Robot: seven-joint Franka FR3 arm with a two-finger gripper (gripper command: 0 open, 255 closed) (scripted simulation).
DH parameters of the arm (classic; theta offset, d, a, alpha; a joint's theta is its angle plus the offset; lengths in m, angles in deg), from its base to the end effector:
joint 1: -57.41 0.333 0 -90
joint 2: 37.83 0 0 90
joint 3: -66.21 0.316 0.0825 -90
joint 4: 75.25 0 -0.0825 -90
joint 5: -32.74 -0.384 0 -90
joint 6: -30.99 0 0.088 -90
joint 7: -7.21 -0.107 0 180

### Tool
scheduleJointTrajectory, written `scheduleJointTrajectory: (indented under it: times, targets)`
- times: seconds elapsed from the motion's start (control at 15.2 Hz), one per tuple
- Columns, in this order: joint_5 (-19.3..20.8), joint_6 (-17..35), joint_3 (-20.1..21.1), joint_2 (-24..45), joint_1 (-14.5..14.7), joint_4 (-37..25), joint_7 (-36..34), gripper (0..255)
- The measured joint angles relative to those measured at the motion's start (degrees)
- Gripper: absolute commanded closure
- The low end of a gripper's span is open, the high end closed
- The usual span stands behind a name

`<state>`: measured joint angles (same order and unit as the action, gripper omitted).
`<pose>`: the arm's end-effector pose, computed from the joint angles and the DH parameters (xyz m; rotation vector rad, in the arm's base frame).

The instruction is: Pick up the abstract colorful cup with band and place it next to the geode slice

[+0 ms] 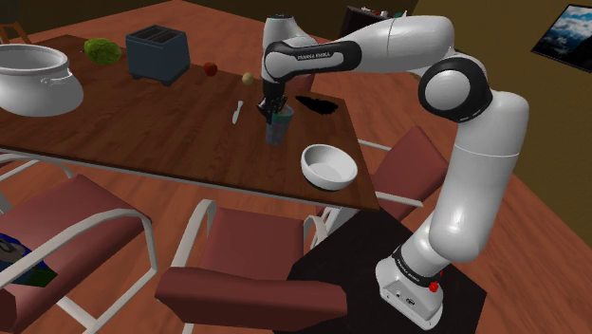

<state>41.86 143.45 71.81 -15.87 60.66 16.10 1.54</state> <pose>0.6613 0.0848 0.4122 3.0261 0.1674 0.0025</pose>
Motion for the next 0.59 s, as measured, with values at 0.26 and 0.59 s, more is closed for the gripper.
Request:
scheduleJointTrajectory:
  times: [0.26, 0.59]
  targets:
    - [-0.2, -2.7, 0.1, -0.9, 0.0, -1.8, 0.3, 255]
    - [-0.4, -6.2, 0.1, -1.5, 0.1, -4.8, 0.8, 255]
